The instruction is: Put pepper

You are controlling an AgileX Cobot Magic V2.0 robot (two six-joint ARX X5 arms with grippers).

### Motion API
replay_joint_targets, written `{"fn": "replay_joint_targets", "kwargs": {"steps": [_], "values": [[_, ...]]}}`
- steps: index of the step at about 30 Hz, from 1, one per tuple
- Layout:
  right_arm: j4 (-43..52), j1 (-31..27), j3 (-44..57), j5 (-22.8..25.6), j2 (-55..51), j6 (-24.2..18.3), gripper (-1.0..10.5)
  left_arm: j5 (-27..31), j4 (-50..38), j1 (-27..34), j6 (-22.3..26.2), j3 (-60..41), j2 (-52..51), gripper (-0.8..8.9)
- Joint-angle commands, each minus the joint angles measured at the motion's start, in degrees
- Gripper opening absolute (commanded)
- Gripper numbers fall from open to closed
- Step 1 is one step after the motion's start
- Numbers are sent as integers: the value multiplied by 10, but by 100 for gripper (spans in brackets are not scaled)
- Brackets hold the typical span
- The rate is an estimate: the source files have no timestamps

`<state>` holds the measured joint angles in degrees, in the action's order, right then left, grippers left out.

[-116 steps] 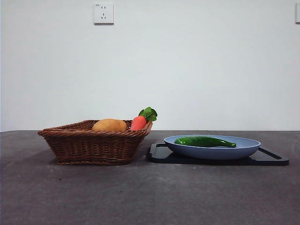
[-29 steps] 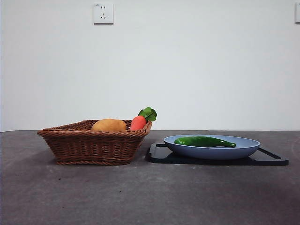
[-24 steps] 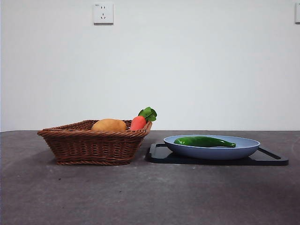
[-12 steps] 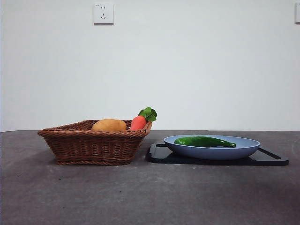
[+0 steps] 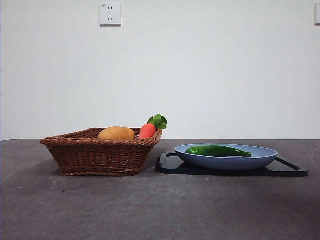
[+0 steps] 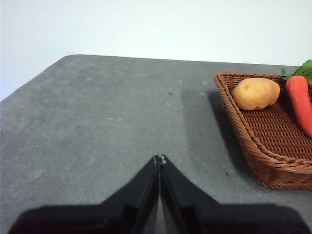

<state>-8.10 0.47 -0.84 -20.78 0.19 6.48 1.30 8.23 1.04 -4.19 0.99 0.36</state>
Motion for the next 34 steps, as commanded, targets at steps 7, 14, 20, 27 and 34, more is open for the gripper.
{"fn": "replay_joint_targets", "kwargs": {"steps": [7, 14, 20, 27, 34], "values": [[-9, 1, 4, 2, -2, 5, 11, 0, -7, 2, -5, -6, -3, 8], [-9, 1, 4, 2, -2, 5, 11, 0, -7, 2, -5, -6, -3, 8], [-9, 1, 4, 1, -2, 6, 11, 0, -7, 2, -5, -6, -3, 8], [-9, 1, 4, 2, -2, 6, 11, 0, -7, 2, -5, -6, -3, 8], [-9, 1, 4, 2, -2, 5, 11, 0, -7, 2, -5, -6, -3, 8]]}}
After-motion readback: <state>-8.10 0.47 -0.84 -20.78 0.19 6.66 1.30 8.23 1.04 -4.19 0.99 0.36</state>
